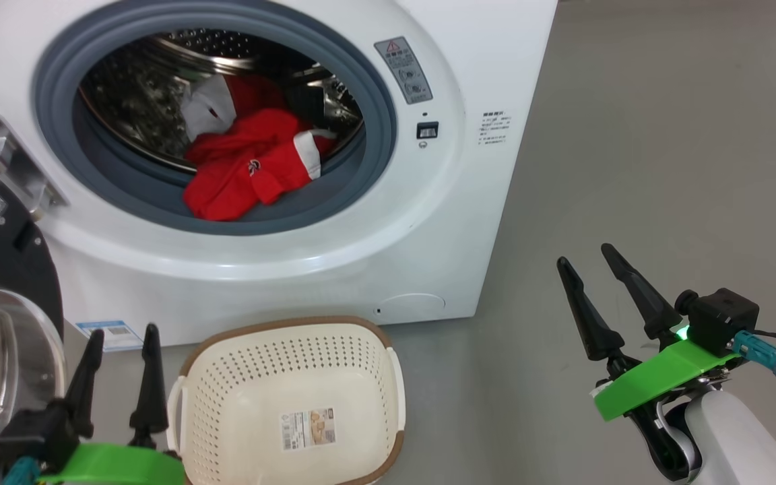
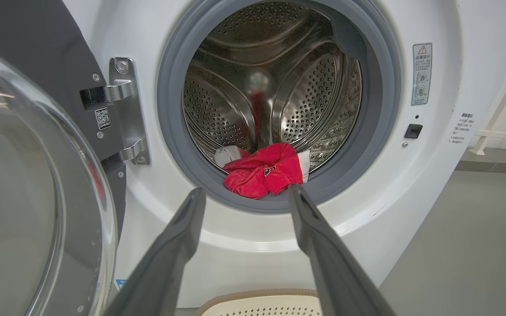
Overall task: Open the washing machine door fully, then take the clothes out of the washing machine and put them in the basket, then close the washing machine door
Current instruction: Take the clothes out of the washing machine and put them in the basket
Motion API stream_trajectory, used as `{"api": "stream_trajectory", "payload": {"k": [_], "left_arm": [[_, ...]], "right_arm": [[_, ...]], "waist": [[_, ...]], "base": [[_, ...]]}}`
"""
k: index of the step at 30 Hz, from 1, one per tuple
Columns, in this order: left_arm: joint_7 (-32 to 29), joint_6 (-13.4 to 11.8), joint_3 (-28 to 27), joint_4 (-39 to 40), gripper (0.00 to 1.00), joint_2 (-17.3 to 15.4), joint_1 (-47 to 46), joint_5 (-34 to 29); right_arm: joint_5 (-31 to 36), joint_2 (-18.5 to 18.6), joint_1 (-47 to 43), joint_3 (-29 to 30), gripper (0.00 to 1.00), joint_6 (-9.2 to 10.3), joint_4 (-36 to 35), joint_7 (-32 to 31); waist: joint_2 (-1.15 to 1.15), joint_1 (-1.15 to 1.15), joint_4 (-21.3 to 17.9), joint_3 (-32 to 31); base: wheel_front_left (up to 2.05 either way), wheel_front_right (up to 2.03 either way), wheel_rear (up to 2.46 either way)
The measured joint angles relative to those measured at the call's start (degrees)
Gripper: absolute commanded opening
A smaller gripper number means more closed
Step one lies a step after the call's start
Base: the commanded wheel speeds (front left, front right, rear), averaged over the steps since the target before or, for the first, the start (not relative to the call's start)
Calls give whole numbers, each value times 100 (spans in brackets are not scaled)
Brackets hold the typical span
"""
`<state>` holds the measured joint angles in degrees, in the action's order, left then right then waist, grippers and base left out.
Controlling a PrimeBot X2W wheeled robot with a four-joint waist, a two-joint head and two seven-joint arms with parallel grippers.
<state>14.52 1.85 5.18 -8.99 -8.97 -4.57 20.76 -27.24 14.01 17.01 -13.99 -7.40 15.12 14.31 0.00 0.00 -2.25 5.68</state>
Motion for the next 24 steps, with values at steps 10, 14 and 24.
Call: {"api": "stream_trajectory", "payload": {"k": [10,14,24], "left_arm": [[-144,-14,85,-69,100,-5,-599,-3],[-247,-13,127,-79,100,-38,-854,-4],[-637,73,248,-550,100,-171,-1885,-27]], "right_arm": [[1,-3,82,57,100,0,-69,0],[4,-31,100,143,100,0,-120,0],[86,-148,406,233,100,0,-242,0]], "waist": [[0,0,-76,361],[0,0,-120,554],[0,0,-253,1100]], "base": [[0,0,0],[0,0,0],[0,0,0]]}}
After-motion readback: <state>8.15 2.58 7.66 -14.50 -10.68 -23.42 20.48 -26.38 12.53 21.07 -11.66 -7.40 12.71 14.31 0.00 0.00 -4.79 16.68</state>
